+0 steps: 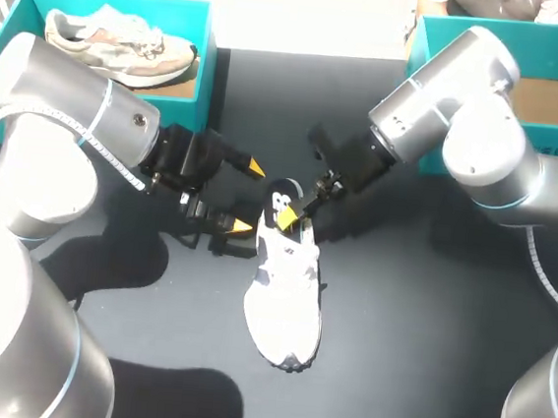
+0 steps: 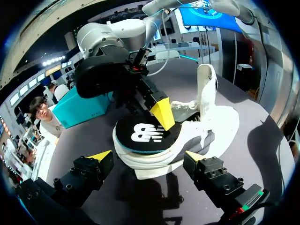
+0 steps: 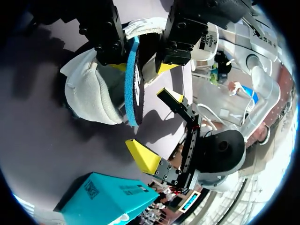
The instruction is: Take the shoe out of the shoebox, open the shoe tongue, remove and reinsert the insole, then place the shoe into the shoebox
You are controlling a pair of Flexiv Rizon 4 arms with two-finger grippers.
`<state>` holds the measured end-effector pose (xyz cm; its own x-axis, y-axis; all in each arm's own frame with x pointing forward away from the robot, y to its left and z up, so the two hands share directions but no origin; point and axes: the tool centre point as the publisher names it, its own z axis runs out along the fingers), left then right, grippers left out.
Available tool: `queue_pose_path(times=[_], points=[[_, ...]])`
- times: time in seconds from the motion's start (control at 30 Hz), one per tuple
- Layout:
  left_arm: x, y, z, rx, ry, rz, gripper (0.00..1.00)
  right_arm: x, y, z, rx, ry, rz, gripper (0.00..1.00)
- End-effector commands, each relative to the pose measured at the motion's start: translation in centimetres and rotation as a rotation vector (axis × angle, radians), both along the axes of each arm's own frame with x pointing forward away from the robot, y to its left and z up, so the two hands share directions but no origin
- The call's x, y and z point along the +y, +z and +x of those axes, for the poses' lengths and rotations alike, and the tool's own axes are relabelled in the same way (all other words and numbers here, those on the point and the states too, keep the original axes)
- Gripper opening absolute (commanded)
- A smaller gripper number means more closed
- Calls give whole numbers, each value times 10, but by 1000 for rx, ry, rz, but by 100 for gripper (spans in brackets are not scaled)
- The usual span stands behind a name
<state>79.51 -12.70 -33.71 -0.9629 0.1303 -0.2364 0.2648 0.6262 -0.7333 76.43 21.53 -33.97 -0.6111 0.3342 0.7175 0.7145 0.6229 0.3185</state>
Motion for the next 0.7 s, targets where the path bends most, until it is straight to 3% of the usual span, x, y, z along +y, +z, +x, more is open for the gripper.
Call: queue_pose_path(times=[0.03, 0.1, 0.13, 0.17, 0.47, 0.7], points=[[-1, 0, 0, 0, 0, 5, 100, 2, 2, 15, 5, 21, -11, 30], [-1, 0, 0, 0, 0, 5, 100, 2, 3, 18, 6, 25, -12, 27], [-1, 0, 0, 0, 0, 5, 100, 2, 3, 19, 17, 35, -17, 16], [-1, 0, 0, 0, 0, 5, 100, 2, 2, 18, 20, 36, -16, 0], [-1, 0, 0, 0, 0, 5, 100, 7, -10, -15, 100, 29, -34, 0], [-1, 0, 0, 0, 0, 5, 100, 7, -15, -21, 121, 21, -42, 0]])
